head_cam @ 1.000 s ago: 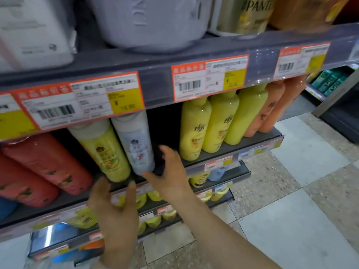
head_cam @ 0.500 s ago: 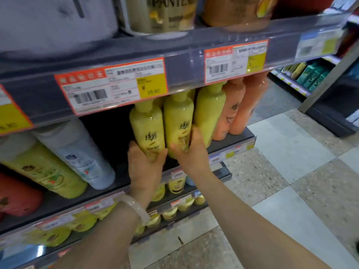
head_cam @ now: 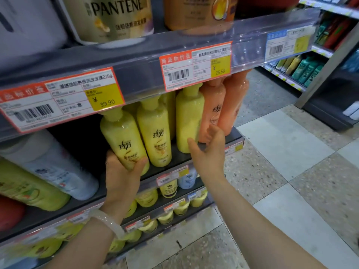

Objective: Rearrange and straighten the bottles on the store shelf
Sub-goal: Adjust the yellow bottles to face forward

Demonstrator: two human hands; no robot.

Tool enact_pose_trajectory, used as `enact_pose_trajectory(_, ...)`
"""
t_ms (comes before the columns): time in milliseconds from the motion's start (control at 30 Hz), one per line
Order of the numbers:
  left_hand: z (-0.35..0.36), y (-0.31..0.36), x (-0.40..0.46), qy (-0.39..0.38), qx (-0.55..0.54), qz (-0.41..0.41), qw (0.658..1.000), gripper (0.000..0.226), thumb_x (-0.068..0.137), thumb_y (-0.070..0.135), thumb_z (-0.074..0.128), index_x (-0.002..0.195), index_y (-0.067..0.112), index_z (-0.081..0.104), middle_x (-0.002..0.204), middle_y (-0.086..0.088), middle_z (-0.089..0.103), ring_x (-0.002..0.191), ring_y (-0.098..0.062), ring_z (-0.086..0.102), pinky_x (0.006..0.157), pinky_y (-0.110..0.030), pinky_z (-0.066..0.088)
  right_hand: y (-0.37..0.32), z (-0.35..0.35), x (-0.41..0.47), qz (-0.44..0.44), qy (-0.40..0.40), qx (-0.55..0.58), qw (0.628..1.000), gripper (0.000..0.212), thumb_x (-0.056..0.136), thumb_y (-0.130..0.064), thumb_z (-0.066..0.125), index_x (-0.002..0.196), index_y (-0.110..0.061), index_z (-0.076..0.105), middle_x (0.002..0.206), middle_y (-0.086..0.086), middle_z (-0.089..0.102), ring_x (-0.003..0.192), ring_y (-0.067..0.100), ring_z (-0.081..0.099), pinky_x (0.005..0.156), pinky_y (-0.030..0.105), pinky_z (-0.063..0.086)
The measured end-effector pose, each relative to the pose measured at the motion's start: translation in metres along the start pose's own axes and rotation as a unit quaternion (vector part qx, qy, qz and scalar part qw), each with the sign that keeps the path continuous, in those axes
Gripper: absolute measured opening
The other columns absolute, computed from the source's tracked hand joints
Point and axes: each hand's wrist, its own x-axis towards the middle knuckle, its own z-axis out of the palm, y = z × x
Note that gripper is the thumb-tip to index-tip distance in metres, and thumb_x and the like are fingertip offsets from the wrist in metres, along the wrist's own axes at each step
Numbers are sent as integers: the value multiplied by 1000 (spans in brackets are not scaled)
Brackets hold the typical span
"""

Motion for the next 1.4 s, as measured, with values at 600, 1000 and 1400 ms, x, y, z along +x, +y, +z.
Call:
enact_pose_trajectory(600,1,0,0,-4,2,3,1000,46,74,17,75,103,23,39,103,0,56,94,-15,52,83,-30,38,11,19,13,13,-93,-88,992,76,58,-27,80,123,-15,43,119,9,53,109,26,53,92,45,48)
enact_pose_trajectory(1000,2,-8,3,-7,-18,9,1000,48,72,17,76,104,23,41,108,-5,59,95,-17,55,84,-30,40,30,20,10,-2,-103,-106,989,81,56,-36,76,125,-14,41,114,8,52,104,24,54,81,37,50)
enact_pose_trajectory(1400,2,-10,4,-8,-15,29,999,48,72,15,76,102,23,41,96,4,57,83,-6,55,75,-21,39,21,25,18,-15,-56,-122,991,80,61,-19,81,128,-9,38,127,12,40,120,28,38,102,30,31)
